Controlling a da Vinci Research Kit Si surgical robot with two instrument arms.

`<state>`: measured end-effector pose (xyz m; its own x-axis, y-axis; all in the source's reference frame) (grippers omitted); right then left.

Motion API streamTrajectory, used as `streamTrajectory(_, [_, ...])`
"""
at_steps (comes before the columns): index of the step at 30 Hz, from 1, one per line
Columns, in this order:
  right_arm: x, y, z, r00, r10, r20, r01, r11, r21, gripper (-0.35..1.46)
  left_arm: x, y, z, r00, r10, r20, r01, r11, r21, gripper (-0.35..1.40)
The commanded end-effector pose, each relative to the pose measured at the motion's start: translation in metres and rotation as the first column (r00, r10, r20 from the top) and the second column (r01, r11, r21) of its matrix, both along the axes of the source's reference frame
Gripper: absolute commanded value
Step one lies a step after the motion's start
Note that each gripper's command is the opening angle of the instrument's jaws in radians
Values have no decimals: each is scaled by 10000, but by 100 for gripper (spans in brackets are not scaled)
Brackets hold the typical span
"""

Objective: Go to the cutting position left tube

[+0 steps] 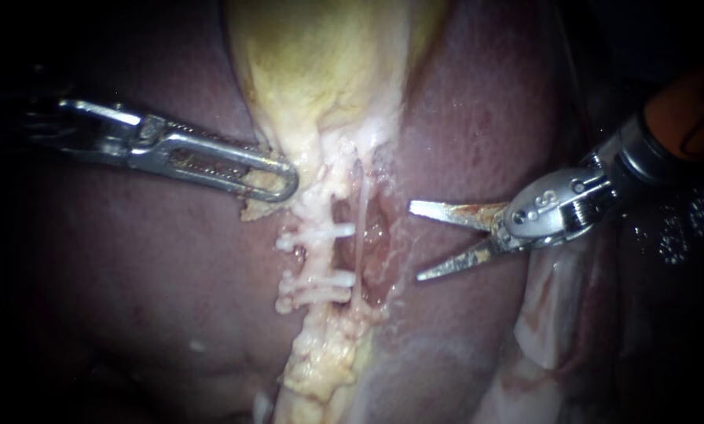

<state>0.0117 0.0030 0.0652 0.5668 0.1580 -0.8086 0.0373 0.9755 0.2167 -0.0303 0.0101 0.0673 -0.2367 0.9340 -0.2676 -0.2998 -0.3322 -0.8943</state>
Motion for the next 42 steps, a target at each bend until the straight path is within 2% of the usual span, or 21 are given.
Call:
streamTrajectory(1, [0,0,0,10000,-8,-5,8,10000,2,133,1,0,-3,10000,5,3,-5,10000,30,-35])
streamTrajectory(4, [0,0,0,10000,-9,-6,9,10000,2,135,8,4,-18,9999,-33,103,32,10000,84,-35])
streamTrajectory(11, [0,-1,-1,10000,-12,-8,12,10000,1,135,37,24,-85,9970,-547,543,533,9982,279,-35])
streamTrajectory(15, [0,-1,-1,10000,-12,-8,12,10000,1,135,44,29,-109,9952,-723,656,701,9969,352,-35])
streamTrajectory(18, [2,-1,-2,10000,-10,-48,10,10000,13,136,43,26,-111,9952,-737,645,716,9968,345,-35])
streamTrajectory(22, [7,-4,-7,9991,-246,-343,252,9996,155,136,44,25,-103,9953,-725,645,706,9970,311,-35])
streamTrajectory(28, [27,-13,-19,9972,-148,-740,233,9930,1160,138,44,25,-95,9953,-717,643,700,9971,284,-35])
streamTrajectory(31, [38,-17,-20,9968,-89,-794,219,9862,1643,138,44,25,-95,9953,-723,639,706,9971,282,-35])
streamTrajectory(35, [53,-23,-11,9961,-39,-877,236,9741,2248,138,43,24,-94,9953,-727,635,710,9971,275,-35])
streamTrajectory(42, [78,-32,23,9957,21,-931,263,9528,3025,136,42,22,-93,9953,-734,627,719,9971,261,-35])
